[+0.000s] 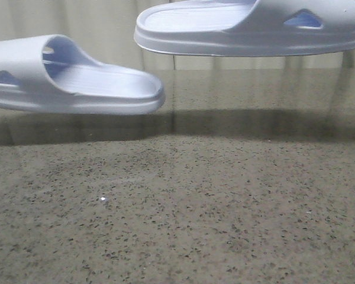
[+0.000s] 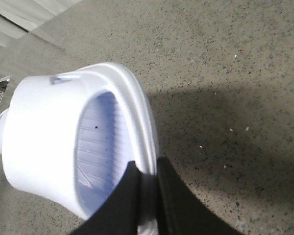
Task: Insert blue slippers together front up
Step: 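Lift both slippers and bring them together above the table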
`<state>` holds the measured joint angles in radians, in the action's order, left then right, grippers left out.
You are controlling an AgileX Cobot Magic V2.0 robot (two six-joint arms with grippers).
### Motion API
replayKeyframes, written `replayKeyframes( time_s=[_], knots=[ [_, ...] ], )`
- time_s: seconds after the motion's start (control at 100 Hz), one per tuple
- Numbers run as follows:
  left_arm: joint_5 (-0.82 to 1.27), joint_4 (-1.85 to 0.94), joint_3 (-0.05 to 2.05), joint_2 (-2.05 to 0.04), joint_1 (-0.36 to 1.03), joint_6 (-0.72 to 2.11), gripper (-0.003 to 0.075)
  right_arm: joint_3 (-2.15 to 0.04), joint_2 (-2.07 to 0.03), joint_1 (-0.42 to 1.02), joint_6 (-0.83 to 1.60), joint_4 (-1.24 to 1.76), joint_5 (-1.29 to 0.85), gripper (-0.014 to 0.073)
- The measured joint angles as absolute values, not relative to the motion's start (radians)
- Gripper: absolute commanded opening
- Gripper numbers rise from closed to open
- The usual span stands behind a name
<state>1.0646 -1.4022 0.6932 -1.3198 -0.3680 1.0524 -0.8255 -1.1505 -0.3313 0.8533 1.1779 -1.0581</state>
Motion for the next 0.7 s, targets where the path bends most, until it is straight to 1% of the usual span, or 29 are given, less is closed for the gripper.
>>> replayKeyframes(
  time_s=[0.28, 0.7],
  knots=[
    [1.161, -1.449, 0.693, -1.320, -0.368, 1.066, 0.0015, -0.825, -1.210, -0.262, 0.897, 1.185, -1.067, -0.0107],
    [1.166, -1.464, 0.693, -1.320, -0.362, 1.072, 0.0015, -0.827, -1.313, -0.194, 1.003, 1.292, -1.049, -0.0107]
  ],
)
